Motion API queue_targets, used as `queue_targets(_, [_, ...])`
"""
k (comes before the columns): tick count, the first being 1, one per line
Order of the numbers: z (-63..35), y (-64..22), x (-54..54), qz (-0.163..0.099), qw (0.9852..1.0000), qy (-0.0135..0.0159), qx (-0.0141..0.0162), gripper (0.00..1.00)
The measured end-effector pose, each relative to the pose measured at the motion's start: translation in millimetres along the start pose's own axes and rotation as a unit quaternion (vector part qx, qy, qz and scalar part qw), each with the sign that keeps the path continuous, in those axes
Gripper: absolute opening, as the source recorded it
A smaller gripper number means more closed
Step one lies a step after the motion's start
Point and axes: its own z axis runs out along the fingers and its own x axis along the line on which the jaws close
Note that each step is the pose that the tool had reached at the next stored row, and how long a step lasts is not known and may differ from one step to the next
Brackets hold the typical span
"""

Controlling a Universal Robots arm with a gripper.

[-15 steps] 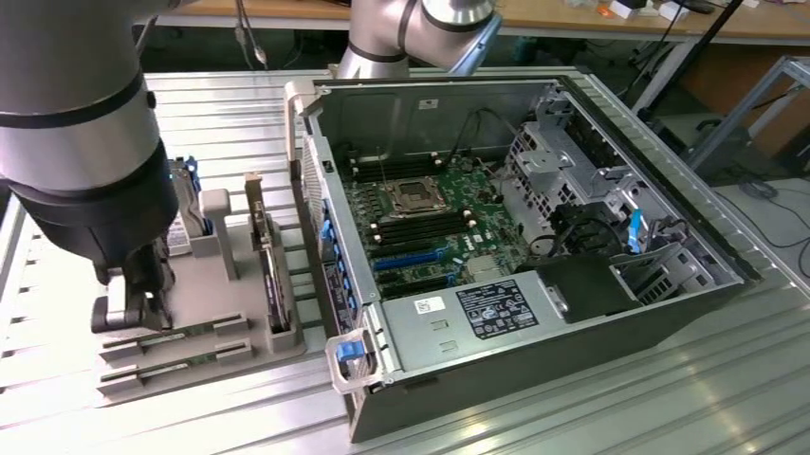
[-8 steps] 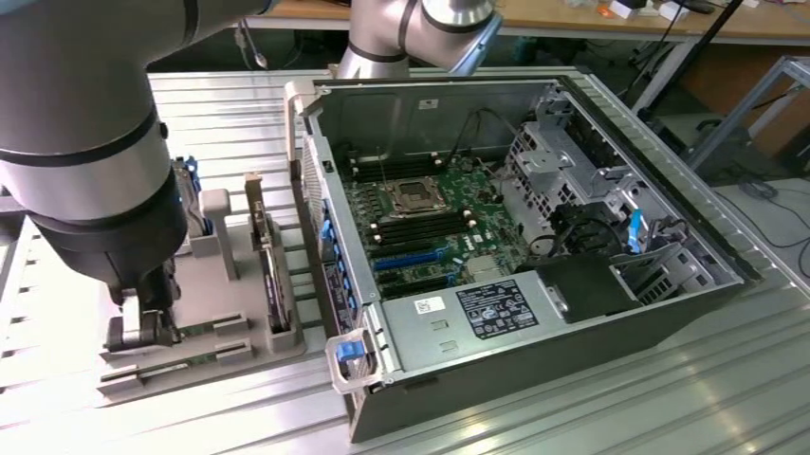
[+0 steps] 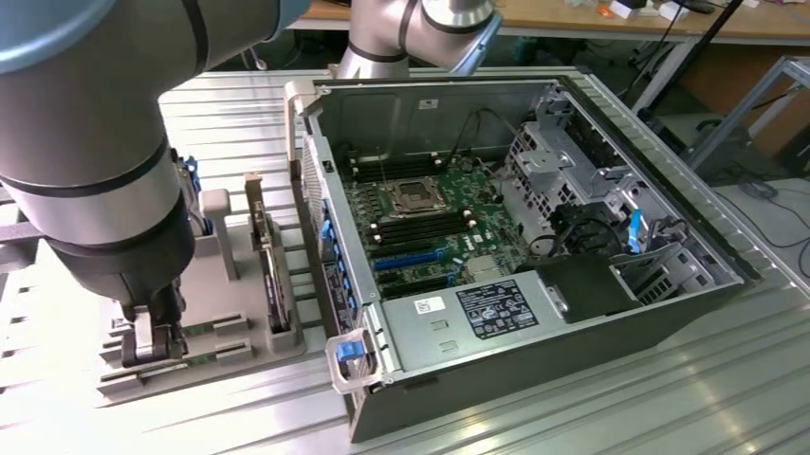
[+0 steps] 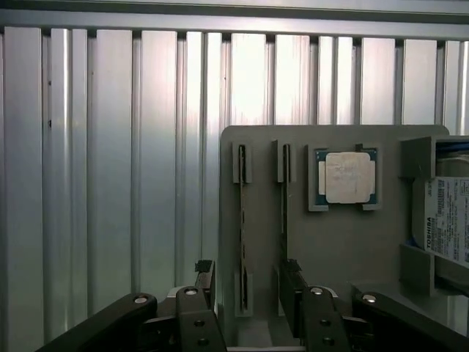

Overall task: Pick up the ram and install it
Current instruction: 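Pick up the ram and move it above insertion slot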

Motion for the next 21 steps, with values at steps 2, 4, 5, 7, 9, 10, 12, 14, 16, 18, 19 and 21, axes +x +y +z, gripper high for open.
queue_targets(2, [3.9, -0.6, 1.7, -0.004, 1.0000, 0.0002, -0.0001, 0.48])
queue_targets(4, [9.9, -1.4, 4.5, -0.011, 0.9999, 0.0005, -0.0004, 0.48])
queue_targets(5, [13.8, -1.8, 6.5, -0.015, 0.9999, 0.0008, -0.0006, 0.48])
queue_targets(7, [20.2, -2.5, 9.9, -0.023, 0.9997, 0.0010, -0.0008, 0.48])
queue_targets(9, [25.6, -3.1, 12.7, -0.029, 0.9996, 0.0013, -0.0010, 0.48])
queue_targets(10, [27.8, -3.3, 12.8, -0.031, 0.9995, 0.0013, -0.0010, 0.48])
queue_targets(12, [35.5, -4.7, 10.3, -0.039, 0.9993, 0.0017, -0.0013, 0.48])
queue_targets(14, [42.5, -7.3, 0.9, -0.041, 0.9992, 0.0018, -0.0014, 0.48])
queue_targets(16, [45.1, -8.0, -3.2, -0.041, 0.9992, 0.0018, -0.0013, 0.48])
queue_targets(18, [48.0, -8.1, -3.1, -0.041, 0.9992, 0.0018, -0.0013, 0.48])
queue_targets(19, [54.5, -7.8, -2.4, -0.041, 0.9992, 0.0018, -0.0013, 0.48])
queue_targets(21, [63.5, -6.1, -1.3, -0.039, 0.9992, 0.0018, -0.0013, 0.48])
